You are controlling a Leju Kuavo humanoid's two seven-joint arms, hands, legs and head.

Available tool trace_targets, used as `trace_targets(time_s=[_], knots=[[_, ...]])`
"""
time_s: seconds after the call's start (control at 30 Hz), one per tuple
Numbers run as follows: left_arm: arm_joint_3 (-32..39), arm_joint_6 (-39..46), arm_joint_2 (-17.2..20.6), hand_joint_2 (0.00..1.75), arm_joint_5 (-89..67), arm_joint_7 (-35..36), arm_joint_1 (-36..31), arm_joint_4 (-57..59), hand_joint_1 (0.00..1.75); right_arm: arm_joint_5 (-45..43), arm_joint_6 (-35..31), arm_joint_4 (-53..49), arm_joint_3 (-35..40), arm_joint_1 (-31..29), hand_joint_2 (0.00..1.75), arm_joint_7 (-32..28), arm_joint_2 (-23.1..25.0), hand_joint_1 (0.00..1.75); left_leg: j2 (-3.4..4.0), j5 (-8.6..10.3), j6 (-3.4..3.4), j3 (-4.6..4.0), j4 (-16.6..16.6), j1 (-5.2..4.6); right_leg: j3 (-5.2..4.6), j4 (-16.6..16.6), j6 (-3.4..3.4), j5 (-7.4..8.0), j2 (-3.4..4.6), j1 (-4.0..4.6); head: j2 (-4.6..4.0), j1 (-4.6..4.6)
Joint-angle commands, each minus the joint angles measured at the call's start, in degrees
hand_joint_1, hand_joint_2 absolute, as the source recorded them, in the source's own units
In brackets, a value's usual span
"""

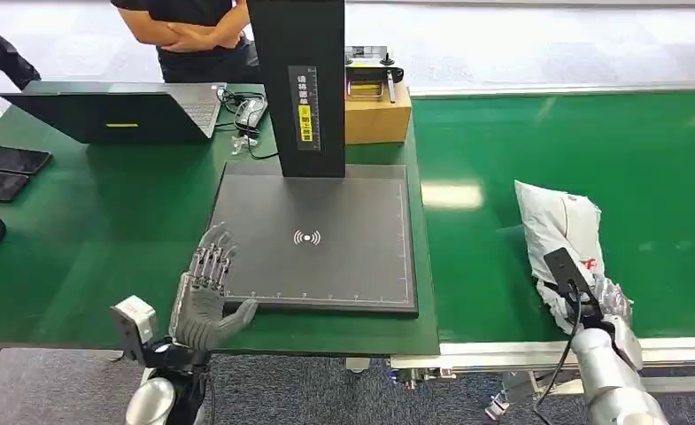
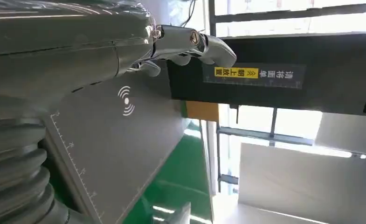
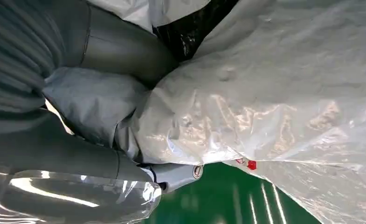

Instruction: Moved the parcel from conveyor to table for the left to box.

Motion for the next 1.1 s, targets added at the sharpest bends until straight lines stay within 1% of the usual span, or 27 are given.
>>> trace_targets(time_s=[0.03,0.47,0.53,0.63,0.67,0.73,0.77,0.83,0.9,0.93,0.97,1.0,1.03,1.07,1.1], knots=[[0.0,0.3,1.0,1.75,-0.5,0.8,0.0,-2.3,0.0,-1.5,0.1,-1.3,1.3,3.5,1.75,1.3,1.8,1.75,-0.09,0.02,-0.13,0.06,-0.1,0.07,0.09,-0.1,0.06,0.02,-0.04,0.04,0.0,0.0],[0.0,0.3,1.0,1.75,-0.5,0.8,0.0,-2.3,0.0,-1.5,0.1,-1.3,1.3,3.5,1.75,1.3,1.8,1.75,-0.14,0.04,-0.04,0.05,-0.1,0.05,0.16,-0.2,0.1,0.02,-0.1,0.02,0.0,0.0],[-0.1,0.5,1.1,1.75,-0.6,0.8,0.1,-2.7,0.0,-1.7,-0.9,-2.2,1.5,3.9,1.75,1.1,1.8,1.75,-0.16,0.07,-0.06,0.06,-0.1,0.05,0.17,-0.2,0.14,0.05,-0.11,0.01,0.0,0.0],[-0.9,1.5,1.5,1.75,-1.1,0.6,0.3,-5.0,0.0,-2.5,-6.8,-8.7,2.8,5.6,1.75,-4.0,3.2,1.75,-0.19,0.09,-0.03,0.02,-0.1,0.04,0.15,-0.2,0.17,0.05,-0.13,0.0,0.0,0.0],[-1.3,1.8,1.5,1.75,-1.1,0.6,0.4,-5.7,0.0,-2.5,-8.8,-12.5,3.4,6.7,1.75,-4.3,3.7,1.75,-0.15,0.06,0.03,-0.01,0.0,0.05,0.12,-0.2,0.15,0.04,-0.11,0.02,0.0,0.0],[-2.0,2.4,1.5,1.75,-1.3,0.8,0.0,-6.2,0.0,-2.8,-15.1,-20.4,4.3,8.6,1.75,-5.5,4.9,1.75,-0.15,0.1,-0.05,-0.06,-0.1,0.0,0.05,-0.2,0.2,0.06,-0.09,-0.05,0.0,0.02],[-2.3,2.7,1.6,1.75,-1.5,1.0,-0.5,-6.2,0.0,-2.8,-15.7,-25.3,5.2,9.8,1.75,-5.2,5.4,1.75,-0.12,0.08,0.02,-0.13,0.0,-0.02,-0.01,-0.1,0.17,0.06,-0.09,-0.05,0.0,0.02],[-2.5,2.9,1.6,1.75,-1.4,1.0,-0.9,-6.4,0.0,-1.1,-17.3,-32.2,6.6,11.6,1.75,-5.2,6.0,1.75,-0.13,0.1,-0.08,-0.16,-0.1,-0.1,-0.11,0.0,0.21,0.05,-0.05,-0.16,0.0,0.02],[-2.5,3.1,1.4,1.75,-1.3,1.0,-0.7,-6.7,0.0,1.4,-18.5,-38.6,8.1,13.4,1.75,-5.1,6.1,1.75,-0.14,0.09,0.05,-0.3,0.0,-0.1,-0.22,0.0,0.17,0.05,-0.11,-0.14,0.0,0.0],[-2.5,3.0,1.4,1.75,-1.3,1.0,-0.6,-6.7,0.0,4.3,-20.8,-40.5,8.8,13.8,1.75,-5.1,5.7,1.75,-0.14,0.07,-0.02,-0.26,0.0,-0.09,-0.2,0.0,0.19,0.03,-0.08,-0.14,0.0,0.0],[-2.9,2.8,1.2,1.75,-1.4,1.1,-0.8,-6.0,0.0,7.4,-23.4,-42.2,10.2,13.4,1.75,-5.0,5.6,1.75,-0.17,0.08,0.06,-0.25,0.0,-0.09,-0.18,-0.1,0.16,0.03,-0.14,-0.12,0.0,0.0],[-3.1,2.7,0.9,1.75,-1.5,1.1,-1.1,-5.5,0.0,7.9,-22.3,-42.6,11.0,12.2,1.75,-4.3,5.6,1.75,-0.19,0.1,-0.01,-0.2,-0.1,-0.1,-0.17,-0.1,0.19,0.03,-0.14,-0.14,0.0,0.0],[-3.2,2.6,0.6,1.75,-1.6,1.1,-1.4,-5.2,0.0,8.5,-21.4,-42.7,11.6,11.4,1.75,-3.4,5.7,1.75,-0.14,0.09,0.06,-0.28,0.0,-0.13,-0.26,0.0,0.17,0.04,-0.12,-0.16,0.0,0.0],[-3.2,2.6,0.4,1.75,-1.6,1.1,-1.6,-5.1,0.0,9.0,-21.1,-42.4,12.1,10.8,1.75,-3.0,5.7,1.75,-0.06,0.08,-0.02,-0.26,0.0,-0.11,-0.27,0.0,0.2,0.05,-0.01,-0.15,0.0,0.0],[-3.2,2.4,0.3,1.75,-1.8,1.2,-2.1,-4.8,0.0,9.7,-21.9,-41.9,12.8,10.6,1.75,-2.3,5.3,1.75,-0.09,0.08,0.1,-0.33,0.0,-0.12,-0.3,0.0,0.17,0.06,-0.07,-0.14,0.0,0.0]])
